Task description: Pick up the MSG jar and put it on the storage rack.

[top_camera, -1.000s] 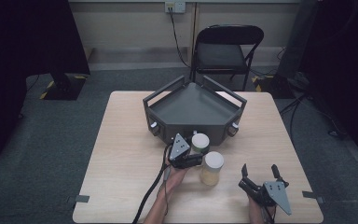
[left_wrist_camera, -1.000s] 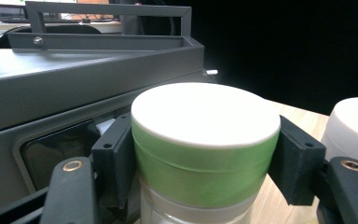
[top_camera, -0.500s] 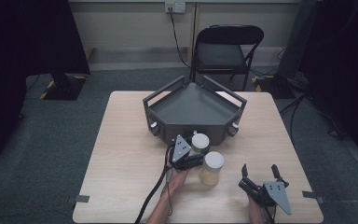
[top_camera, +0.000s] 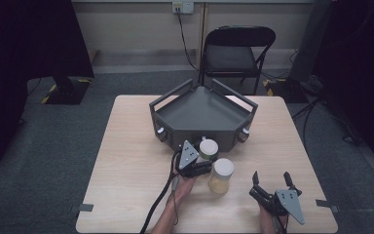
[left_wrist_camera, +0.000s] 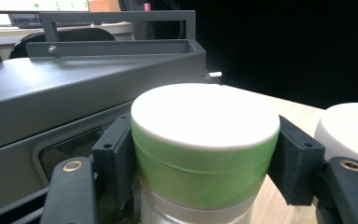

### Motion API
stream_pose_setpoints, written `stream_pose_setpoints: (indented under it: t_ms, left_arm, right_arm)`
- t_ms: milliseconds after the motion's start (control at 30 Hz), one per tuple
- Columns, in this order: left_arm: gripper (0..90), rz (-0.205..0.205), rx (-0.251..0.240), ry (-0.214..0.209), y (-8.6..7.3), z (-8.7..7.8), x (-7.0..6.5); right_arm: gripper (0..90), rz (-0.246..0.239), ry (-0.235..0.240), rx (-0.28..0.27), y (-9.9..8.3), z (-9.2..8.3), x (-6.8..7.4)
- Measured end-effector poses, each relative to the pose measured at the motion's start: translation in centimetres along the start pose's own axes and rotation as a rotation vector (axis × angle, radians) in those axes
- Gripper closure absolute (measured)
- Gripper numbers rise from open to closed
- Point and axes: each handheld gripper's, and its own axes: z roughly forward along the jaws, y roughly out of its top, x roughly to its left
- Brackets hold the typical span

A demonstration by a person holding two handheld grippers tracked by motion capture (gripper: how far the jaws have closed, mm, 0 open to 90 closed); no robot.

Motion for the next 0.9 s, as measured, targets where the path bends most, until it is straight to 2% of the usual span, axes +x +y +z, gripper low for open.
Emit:
stream_pose_setpoints:
  t_ms: [200,467,600,733,900]
  left_arm:
    - [33.6,-0.011,-0.008,-0.004,0.1,-0.4,0.2]
    - [33.7,0.005,-0.014,-0.009,0.7,-1.1,0.4]
    - [33.7,0.001,-0.030,-0.022,0.9,-1.6,0.5]
    - [33.7,0.007,-0.020,-0.017,1.6,-1.9,0.5]
    - [33.7,0.003,-0.040,-0.023,2.2,-2.3,0.8]
  right_arm:
    - [0.0,0.000,0.000,0.000,0.0,0.0,0.0]
    - [0.0,0.000,-0.001,0.000,0.0,0.0,0.0]
    - [0.0,0.000,-0.001,0.000,0.0,0.0,0.0]
    - [0.0,0.000,-0.002,0.000,0.0,0.0,0.0]
    - [0.0,0.000,-0.002,0.000,0.0,0.0,0.0]
